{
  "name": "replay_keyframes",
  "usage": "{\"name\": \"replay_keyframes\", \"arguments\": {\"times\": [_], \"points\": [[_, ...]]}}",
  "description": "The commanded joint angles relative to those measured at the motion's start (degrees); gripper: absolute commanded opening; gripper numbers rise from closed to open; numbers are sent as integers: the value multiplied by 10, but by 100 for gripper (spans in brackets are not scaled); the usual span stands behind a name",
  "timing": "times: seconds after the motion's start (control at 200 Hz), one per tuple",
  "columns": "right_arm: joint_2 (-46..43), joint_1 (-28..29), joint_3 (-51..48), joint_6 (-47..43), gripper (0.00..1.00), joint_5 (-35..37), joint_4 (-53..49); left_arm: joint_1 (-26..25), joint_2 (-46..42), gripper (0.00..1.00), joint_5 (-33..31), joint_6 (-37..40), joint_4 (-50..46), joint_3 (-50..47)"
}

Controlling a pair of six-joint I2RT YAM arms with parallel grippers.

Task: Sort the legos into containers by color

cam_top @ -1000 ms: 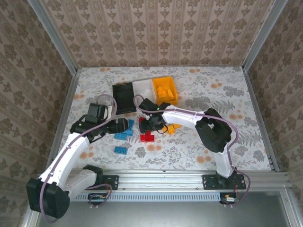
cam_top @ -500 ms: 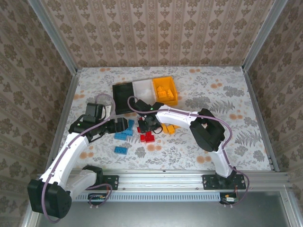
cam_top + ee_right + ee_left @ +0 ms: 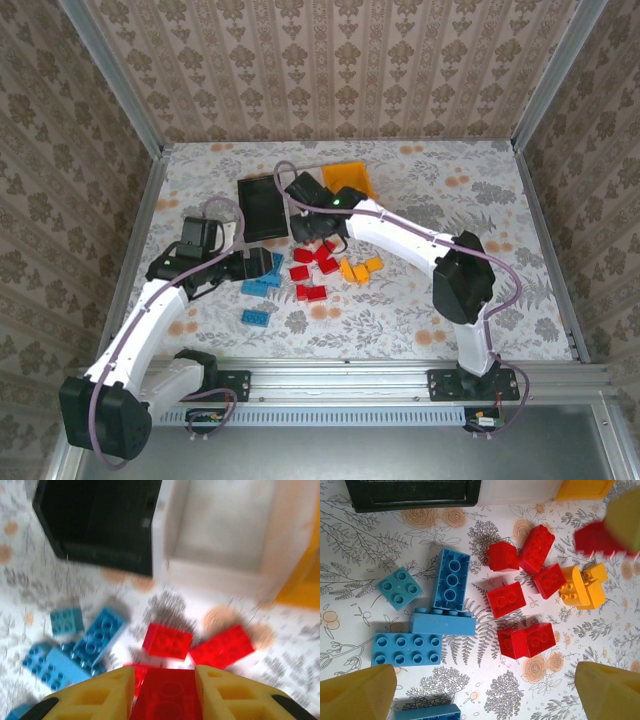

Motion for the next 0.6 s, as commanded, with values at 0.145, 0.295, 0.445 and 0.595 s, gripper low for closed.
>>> {"name": "replay_keyframes", "arguments": {"times": [0.145,0.295,0.445,0.595], "points": [[84,-50,77,-89,34,75,128,-23,14,94,-6,-32,3,-18],[159,-64,139,-96,34,79,159,-30,16,94,-13,-47,-4,-24],[220,-71,198,-77,34,62,133,-38,26,94,-23,-50,-14,-19],[237,-72,198,-66,35,52,134,-40,29,94,-27,-48,-22,-9]]}}
